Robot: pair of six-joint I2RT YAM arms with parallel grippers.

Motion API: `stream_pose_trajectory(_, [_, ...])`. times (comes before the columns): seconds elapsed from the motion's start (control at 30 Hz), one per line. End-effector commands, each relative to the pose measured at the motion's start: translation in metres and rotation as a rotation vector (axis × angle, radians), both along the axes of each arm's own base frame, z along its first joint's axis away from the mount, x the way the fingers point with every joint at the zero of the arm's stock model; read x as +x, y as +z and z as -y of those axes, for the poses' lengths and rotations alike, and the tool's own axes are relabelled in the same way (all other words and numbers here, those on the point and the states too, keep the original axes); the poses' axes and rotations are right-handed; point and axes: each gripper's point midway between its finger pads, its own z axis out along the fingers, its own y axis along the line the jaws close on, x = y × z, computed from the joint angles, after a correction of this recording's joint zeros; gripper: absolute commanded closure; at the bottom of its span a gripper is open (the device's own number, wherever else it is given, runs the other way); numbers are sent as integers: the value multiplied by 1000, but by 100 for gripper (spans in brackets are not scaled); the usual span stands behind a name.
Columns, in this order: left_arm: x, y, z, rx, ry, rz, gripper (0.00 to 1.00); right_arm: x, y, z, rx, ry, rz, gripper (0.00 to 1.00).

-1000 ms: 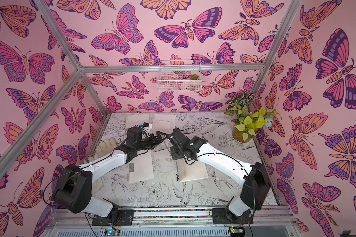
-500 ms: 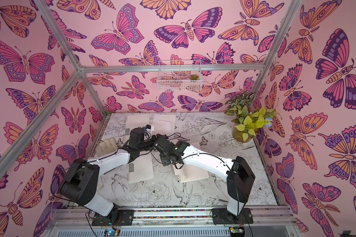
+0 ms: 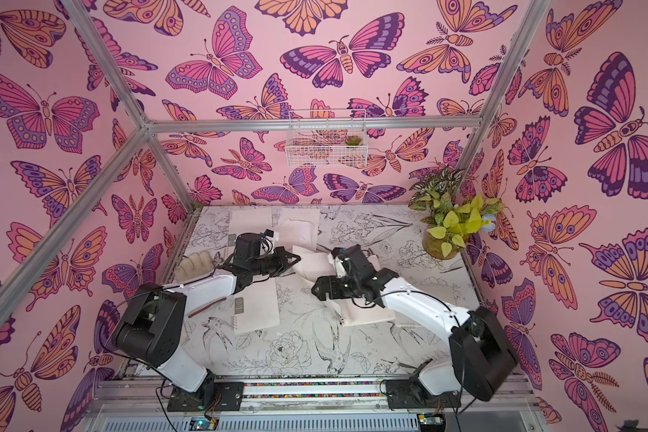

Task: Tear off pages from different notebooks
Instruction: Open the notebook at the center of the board, then tear off the paper from the notebook.

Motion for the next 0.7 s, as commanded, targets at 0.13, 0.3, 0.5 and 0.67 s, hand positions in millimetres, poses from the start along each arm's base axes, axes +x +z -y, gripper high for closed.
stream_pose_trajectory(0.13, [1, -11, 2, -5, -33, -28, 100, 6, 53, 15, 259, 46, 134, 1])
stream_pose_trajectory(0.3, [1, -8, 0, -3, -29, -25, 100, 12, 42, 19, 235, 34, 128, 1])
stream_pose_trajectory(0.5, [0, -3, 0, -3, -30, -17, 100, 21, -1, 23, -67, -9, 76, 1])
stream_pose_trajectory(0.67, [0, -4, 0, -2, -29, -23, 100, 12, 4, -3, -215, 53, 153, 1])
